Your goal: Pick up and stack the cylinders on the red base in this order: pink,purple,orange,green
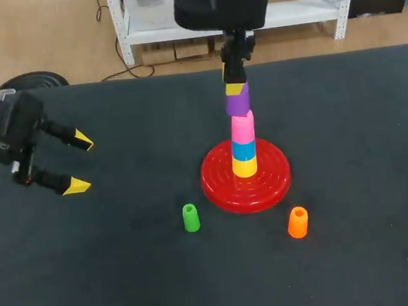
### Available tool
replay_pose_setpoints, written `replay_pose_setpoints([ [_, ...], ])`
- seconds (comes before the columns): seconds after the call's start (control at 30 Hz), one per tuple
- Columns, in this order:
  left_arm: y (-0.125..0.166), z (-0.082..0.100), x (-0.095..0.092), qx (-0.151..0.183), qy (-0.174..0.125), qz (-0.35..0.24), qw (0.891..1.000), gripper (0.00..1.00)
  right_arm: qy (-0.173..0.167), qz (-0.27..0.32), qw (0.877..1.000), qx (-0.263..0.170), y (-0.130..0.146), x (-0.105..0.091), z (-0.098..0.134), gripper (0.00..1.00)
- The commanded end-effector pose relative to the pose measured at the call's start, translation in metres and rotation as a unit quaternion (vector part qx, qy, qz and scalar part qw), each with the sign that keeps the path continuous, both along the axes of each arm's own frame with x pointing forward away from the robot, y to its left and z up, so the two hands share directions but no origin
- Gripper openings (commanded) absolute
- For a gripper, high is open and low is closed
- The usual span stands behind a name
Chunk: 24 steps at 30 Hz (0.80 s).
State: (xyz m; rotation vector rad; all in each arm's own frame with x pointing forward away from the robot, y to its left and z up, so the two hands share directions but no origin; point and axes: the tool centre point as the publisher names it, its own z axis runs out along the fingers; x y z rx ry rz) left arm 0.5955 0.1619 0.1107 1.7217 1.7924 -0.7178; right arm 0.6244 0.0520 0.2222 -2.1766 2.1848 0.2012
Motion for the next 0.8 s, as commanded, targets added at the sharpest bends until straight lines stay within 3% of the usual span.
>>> replay_pose_setpoints([
  [0.03,0.000,-0.001,0.000,-0.001,-0.001,0.000,1.000,1.00,0.003,-0.003,1.000,0.002,-0.004,-0.002,-0.007,0.00],
  [0.8,0.000,-0.001,0.000,-0.001,-0.001,0.000,1.000,1.00,0.019,-0.010,1.000,0.005,-0.008,0.007,-0.027,0.00],
])
